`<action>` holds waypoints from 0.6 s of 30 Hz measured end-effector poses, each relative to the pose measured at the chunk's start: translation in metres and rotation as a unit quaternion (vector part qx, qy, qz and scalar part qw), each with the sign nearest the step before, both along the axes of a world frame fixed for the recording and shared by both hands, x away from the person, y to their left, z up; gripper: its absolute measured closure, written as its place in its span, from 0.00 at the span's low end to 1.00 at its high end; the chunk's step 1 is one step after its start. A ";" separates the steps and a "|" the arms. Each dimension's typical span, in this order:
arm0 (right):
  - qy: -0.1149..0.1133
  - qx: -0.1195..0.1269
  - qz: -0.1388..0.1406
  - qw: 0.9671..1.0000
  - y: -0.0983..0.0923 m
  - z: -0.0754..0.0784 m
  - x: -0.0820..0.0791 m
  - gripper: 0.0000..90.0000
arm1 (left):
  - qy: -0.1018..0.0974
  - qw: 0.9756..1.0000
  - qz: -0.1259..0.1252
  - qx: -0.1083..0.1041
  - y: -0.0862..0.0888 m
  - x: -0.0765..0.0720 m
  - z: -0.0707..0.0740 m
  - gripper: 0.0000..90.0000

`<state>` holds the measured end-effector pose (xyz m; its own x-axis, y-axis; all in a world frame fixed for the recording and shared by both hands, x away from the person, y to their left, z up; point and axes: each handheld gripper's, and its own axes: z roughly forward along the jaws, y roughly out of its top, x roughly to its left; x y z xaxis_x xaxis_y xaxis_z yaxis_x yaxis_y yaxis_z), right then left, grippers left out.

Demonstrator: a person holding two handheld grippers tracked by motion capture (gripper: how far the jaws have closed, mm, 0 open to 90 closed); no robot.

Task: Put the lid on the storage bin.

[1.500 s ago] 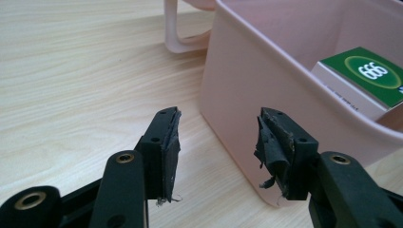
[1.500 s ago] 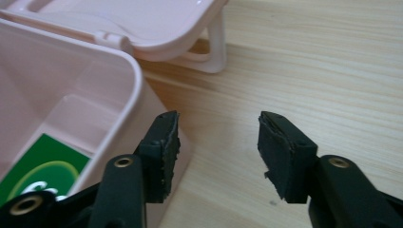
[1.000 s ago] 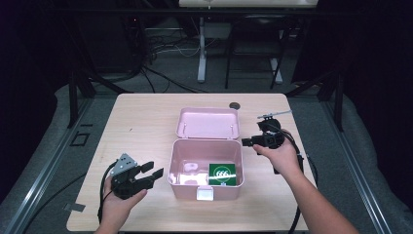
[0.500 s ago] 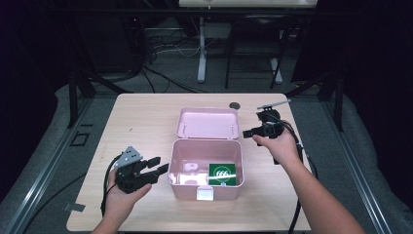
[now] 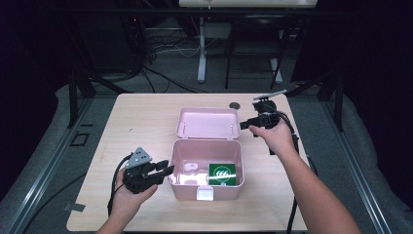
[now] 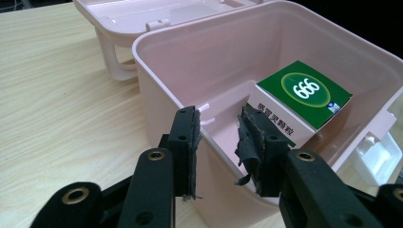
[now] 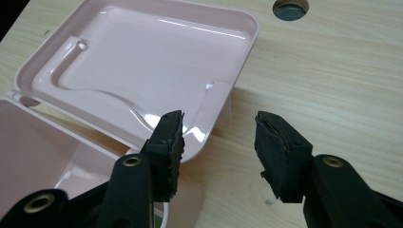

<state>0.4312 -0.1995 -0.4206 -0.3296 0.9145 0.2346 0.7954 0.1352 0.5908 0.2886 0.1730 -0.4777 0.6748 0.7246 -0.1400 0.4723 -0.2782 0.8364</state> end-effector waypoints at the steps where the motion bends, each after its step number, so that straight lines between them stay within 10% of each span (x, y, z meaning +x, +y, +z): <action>1: 0.000 0.000 0.000 1.000 0.000 0.000 0.000 0.58 | 0.000 1.000 0.000 0.000 0.000 0.000 0.000 0.76; 18: 0.024 0.003 -0.032 0.999 0.010 -0.005 0.029 0.66 | -0.011 1.000 0.000 0.015 -0.003 -0.002 -0.005 0.83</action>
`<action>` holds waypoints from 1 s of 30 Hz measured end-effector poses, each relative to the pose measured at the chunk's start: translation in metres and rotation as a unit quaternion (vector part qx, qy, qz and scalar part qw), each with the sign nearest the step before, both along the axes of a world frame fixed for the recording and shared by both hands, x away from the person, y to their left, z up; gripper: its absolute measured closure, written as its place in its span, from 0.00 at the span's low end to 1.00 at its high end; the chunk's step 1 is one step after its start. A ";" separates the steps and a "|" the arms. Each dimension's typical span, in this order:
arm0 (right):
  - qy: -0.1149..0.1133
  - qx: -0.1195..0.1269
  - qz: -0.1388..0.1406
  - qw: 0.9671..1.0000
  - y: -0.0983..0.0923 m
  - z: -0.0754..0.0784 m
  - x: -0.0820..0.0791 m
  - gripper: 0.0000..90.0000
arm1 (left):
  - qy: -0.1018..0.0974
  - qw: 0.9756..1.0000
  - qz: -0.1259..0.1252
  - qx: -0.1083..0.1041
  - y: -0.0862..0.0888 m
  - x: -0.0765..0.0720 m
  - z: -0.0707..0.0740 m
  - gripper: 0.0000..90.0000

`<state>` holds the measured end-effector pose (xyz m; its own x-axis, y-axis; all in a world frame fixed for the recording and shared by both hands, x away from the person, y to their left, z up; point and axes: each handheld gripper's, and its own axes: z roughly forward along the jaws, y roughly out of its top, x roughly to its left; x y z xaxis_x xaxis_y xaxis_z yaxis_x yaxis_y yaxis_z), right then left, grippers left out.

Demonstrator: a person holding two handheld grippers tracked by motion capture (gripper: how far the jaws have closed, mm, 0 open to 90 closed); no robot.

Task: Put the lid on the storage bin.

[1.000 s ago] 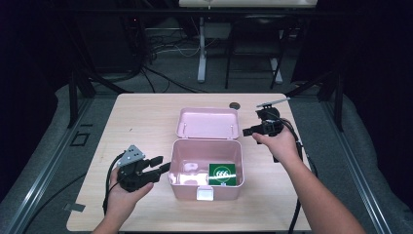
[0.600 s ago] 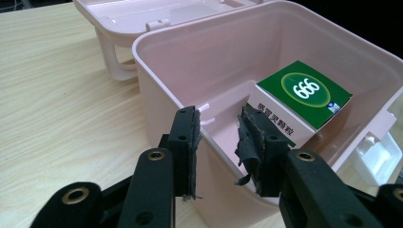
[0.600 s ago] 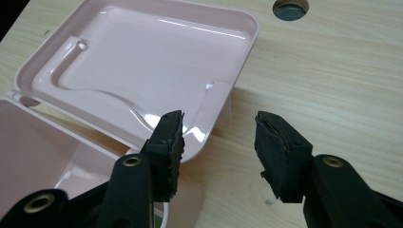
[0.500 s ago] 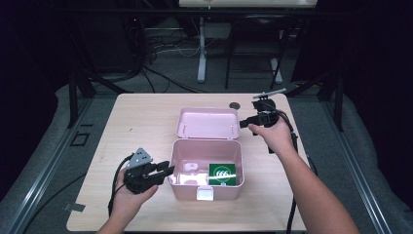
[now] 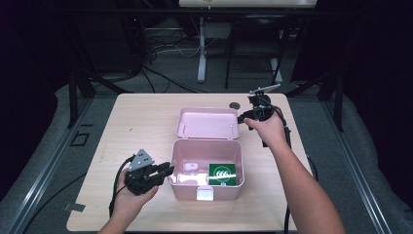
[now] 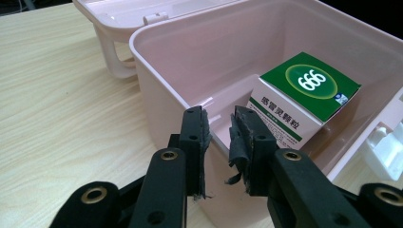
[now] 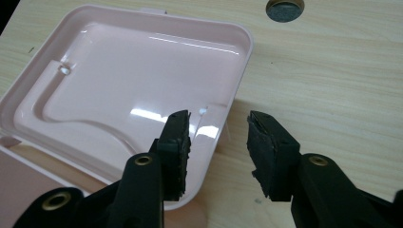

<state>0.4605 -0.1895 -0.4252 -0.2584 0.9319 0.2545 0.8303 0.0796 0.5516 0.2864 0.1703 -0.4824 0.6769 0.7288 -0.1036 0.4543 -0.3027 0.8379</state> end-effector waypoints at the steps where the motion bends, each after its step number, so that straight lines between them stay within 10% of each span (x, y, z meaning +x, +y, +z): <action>1: 0.000 0.002 -0.003 1.000 0.001 0.000 0.001 0.67 | 0.001 1.000 -0.001 0.000 0.000 0.000 0.000 0.83; 30: 0.058 -0.024 -0.057 0.996 0.021 -0.032 0.049 0.84 | 0.002 1.000 0.002 -0.013 0.001 0.000 -0.002 0.82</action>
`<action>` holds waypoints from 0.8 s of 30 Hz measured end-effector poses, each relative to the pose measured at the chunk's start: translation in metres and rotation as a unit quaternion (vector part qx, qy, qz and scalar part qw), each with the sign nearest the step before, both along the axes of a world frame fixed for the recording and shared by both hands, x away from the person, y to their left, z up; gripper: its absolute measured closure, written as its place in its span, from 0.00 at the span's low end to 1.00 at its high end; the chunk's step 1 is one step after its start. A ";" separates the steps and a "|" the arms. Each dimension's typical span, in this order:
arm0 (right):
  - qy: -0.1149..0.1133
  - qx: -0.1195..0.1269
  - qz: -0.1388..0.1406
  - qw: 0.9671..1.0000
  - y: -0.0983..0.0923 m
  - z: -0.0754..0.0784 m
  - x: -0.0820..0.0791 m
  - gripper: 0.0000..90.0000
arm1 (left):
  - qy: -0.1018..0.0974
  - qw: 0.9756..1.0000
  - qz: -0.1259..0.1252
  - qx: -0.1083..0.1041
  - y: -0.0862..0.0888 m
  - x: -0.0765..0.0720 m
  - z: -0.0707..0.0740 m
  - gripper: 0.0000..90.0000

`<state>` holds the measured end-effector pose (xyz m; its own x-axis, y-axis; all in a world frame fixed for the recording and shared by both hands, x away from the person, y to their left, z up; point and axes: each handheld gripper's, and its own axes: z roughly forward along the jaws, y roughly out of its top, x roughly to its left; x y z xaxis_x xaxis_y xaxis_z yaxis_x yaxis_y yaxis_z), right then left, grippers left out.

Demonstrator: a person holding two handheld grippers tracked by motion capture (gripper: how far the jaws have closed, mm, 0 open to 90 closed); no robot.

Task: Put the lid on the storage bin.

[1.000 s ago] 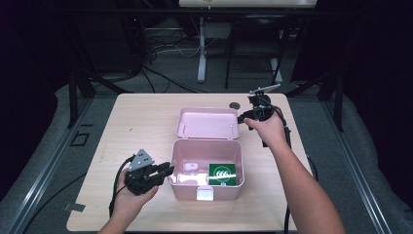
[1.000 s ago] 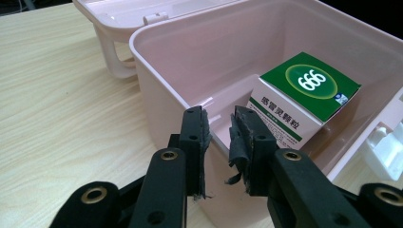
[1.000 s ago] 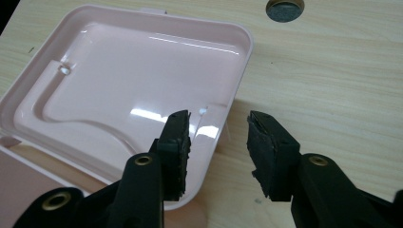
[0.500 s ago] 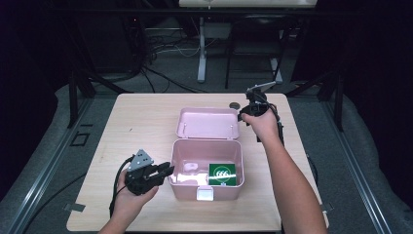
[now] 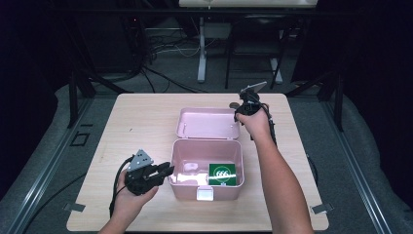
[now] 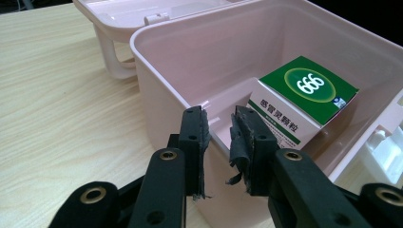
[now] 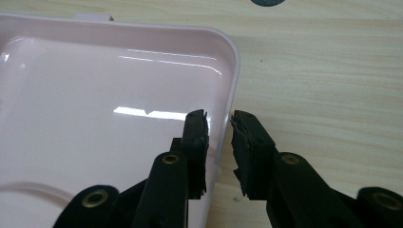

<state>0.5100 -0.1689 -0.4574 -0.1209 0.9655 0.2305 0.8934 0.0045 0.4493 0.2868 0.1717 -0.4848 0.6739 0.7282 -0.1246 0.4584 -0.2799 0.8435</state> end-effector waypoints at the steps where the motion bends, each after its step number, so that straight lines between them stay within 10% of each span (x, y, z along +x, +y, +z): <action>1: 0.000 0.000 0.000 1.000 0.000 0.000 0.000 0.84 | 0.000 1.000 0.000 0.000 0.000 0.000 0.000 0.82; 12: 0.017 0.000 -0.018 1.000 0.002 -0.006 0.005 0.93 | 0.000 1.000 0.000 -0.001 0.000 0.000 0.000 0.82; 24: -0.022 -0.005 -0.017 1.000 0.002 0.009 -0.003 0.96 | 0.002 1.000 -0.001 -0.001 0.000 0.000 0.000 0.82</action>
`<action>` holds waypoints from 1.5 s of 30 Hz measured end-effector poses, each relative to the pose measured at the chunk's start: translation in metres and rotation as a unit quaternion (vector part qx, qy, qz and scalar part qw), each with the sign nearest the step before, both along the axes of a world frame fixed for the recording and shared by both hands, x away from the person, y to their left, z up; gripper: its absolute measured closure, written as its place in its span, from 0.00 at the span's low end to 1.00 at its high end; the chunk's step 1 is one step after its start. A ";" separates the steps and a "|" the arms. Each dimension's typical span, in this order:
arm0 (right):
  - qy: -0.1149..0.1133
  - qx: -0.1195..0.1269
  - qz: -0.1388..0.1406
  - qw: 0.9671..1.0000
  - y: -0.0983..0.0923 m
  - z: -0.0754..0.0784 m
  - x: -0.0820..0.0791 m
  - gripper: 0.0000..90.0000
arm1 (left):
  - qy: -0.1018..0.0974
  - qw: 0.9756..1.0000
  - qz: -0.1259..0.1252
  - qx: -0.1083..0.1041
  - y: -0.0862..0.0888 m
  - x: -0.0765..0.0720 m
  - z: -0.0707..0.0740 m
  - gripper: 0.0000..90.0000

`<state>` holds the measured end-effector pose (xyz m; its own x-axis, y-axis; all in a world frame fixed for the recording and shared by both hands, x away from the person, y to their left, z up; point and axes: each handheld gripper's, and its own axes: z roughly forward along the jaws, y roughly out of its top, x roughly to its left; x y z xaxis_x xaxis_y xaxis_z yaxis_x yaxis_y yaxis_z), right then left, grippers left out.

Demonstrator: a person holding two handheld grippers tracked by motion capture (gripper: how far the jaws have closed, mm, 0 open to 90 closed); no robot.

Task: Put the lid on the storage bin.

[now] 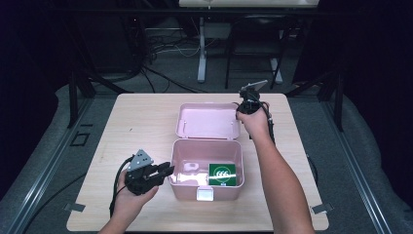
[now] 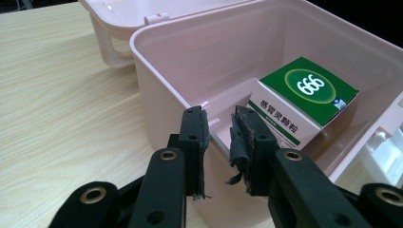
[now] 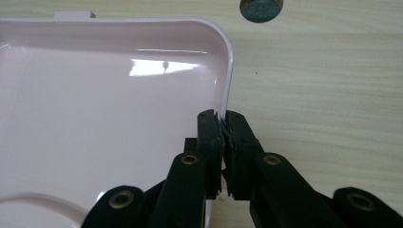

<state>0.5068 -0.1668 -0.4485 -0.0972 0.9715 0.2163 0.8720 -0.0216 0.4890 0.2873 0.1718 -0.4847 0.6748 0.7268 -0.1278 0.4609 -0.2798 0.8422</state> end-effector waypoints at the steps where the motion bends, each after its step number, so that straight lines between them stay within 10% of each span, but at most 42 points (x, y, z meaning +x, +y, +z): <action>1: -0.006 0.006 -0.003 1.000 0.000 0.002 -0.001 0.96 | 0.000 1.000 0.000 0.000 0.000 0.000 0.000 0.82; 20: -0.077 0.012 0.020 0.997 -0.004 0.036 -0.026 0.97 | -0.001 1.000 0.005 -0.002 -0.001 0.000 0.000 0.82; 45: -0.163 0.003 0.061 0.985 -0.007 0.068 -0.079 0.98 | 0.001 1.000 0.006 -0.002 -0.001 0.000 0.000 0.82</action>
<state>0.4279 -0.1733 -0.3806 -0.2783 0.9471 0.1596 0.6652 0.0702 0.7434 0.2868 0.1710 -0.4851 0.6665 0.7338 -0.1316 0.4651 -0.2713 0.8427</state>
